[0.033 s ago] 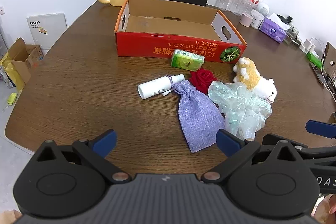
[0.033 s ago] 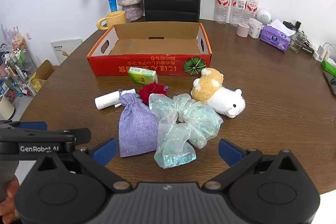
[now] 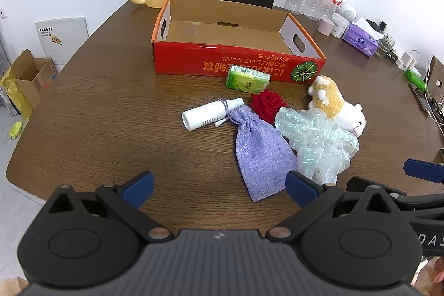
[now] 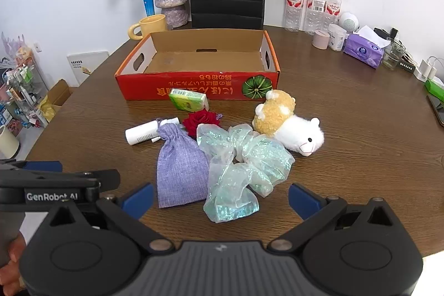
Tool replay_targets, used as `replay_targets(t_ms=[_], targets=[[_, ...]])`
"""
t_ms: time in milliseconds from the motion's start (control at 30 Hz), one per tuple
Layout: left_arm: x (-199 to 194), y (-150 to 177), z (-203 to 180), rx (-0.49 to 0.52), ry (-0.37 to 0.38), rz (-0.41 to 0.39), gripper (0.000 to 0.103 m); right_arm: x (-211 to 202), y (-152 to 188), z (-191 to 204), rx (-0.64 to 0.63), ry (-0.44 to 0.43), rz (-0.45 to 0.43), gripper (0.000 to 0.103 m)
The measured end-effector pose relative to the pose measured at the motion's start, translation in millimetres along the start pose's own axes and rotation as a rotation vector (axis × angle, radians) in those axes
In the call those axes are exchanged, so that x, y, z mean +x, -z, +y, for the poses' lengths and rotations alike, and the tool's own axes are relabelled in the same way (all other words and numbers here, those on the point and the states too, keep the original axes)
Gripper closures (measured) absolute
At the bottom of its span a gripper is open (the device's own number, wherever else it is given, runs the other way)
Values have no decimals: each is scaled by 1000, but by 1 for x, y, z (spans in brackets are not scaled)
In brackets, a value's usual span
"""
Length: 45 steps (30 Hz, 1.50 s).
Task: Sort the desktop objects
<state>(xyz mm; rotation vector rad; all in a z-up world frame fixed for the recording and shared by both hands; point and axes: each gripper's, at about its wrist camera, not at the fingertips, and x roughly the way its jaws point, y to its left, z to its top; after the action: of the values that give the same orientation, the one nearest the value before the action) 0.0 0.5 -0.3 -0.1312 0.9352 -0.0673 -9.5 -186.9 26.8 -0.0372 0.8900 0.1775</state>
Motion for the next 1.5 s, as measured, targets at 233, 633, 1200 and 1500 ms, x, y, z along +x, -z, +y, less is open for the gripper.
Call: replay_targets(t_ms=[233, 633, 1200, 1500], targets=[[2, 3, 0, 1, 4, 5, 0, 1, 3, -2, 1, -6, 6, 0], [8, 2, -6, 12, -18, 32, 0, 1, 3, -2, -4, 3, 2, 0], [7, 4, -8, 20, -11, 20, 0, -1, 4, -1, 3, 1, 2, 0], [7, 3, -9, 23, -20, 16, 0, 1, 4, -4, 7, -6, 5, 0]])
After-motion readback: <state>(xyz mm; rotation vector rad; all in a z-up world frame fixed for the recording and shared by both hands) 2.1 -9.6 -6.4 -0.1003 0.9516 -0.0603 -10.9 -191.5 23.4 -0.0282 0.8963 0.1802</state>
